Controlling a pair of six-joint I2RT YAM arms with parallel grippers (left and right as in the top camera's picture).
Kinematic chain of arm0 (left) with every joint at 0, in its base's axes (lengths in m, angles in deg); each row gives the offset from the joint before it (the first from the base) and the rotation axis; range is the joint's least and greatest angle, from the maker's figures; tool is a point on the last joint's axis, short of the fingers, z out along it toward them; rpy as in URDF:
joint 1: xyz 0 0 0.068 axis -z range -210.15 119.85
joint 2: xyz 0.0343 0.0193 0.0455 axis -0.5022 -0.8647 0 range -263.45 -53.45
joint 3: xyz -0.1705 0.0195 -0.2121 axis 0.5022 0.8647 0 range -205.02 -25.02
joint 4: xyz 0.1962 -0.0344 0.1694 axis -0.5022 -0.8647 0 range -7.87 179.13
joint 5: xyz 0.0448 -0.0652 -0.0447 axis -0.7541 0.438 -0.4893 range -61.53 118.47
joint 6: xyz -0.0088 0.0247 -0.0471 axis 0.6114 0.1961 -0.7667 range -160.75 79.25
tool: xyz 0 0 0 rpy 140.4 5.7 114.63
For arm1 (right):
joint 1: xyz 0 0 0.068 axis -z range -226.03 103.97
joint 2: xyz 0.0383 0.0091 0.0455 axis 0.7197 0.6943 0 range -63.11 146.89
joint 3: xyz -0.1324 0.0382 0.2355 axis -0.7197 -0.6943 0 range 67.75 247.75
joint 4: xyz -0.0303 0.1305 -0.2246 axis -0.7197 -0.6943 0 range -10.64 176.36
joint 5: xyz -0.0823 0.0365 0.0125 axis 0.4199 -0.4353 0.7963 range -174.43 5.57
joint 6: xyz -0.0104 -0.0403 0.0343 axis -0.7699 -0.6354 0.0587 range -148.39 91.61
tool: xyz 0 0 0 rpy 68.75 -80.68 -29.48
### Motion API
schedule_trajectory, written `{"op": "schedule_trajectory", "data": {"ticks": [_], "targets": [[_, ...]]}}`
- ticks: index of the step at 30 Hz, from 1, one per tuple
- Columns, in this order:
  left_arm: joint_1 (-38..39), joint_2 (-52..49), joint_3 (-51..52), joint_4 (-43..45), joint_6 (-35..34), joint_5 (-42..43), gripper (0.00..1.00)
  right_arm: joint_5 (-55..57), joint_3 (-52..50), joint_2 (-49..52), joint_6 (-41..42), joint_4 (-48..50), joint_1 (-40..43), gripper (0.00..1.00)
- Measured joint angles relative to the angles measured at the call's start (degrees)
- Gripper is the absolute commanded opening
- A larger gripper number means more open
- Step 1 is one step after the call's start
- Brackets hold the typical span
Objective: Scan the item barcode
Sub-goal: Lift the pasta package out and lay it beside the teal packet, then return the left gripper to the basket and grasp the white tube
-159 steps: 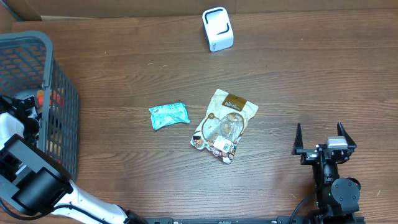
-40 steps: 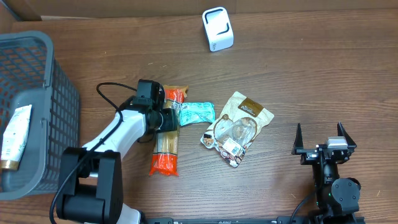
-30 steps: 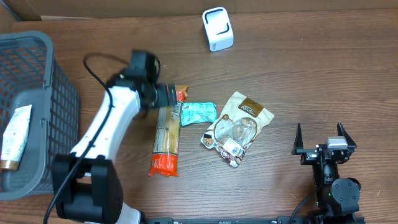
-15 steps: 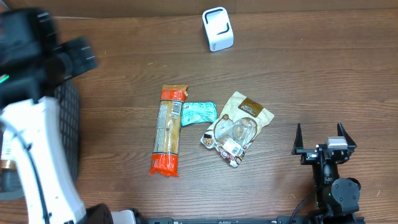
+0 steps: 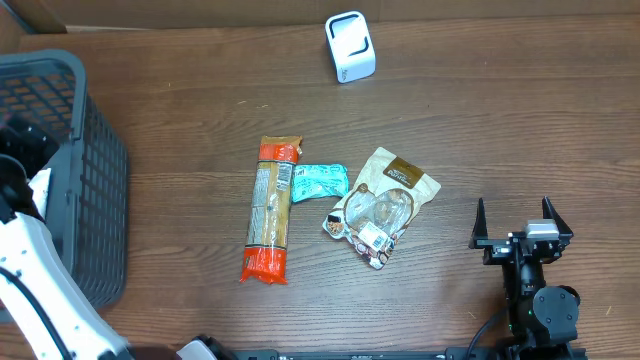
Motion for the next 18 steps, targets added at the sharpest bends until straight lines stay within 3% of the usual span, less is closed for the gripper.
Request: {"op": "schedule_trajectory", "data": {"ticks": [5, 14, 18], "targets": [[-3.37, -5.75, 1.22, 3.23, 7.56, -0.02, 1.0, 0.0, 0.0, 0.0, 0.0, 0.0, 0.0, 1.0], [-4.5, -14.99, 1.25, 5.46, 28.52, -0.22, 1.0, 0.0, 0.0, 0.0, 0.0, -0.02, -0.02, 1.0], [-4.63, -19.56, 1.27, 6.1, 33.22, -0.26, 0.99, 0.0, 0.0, 0.0, -0.02, -0.02, 0.0, 1.0]]}}
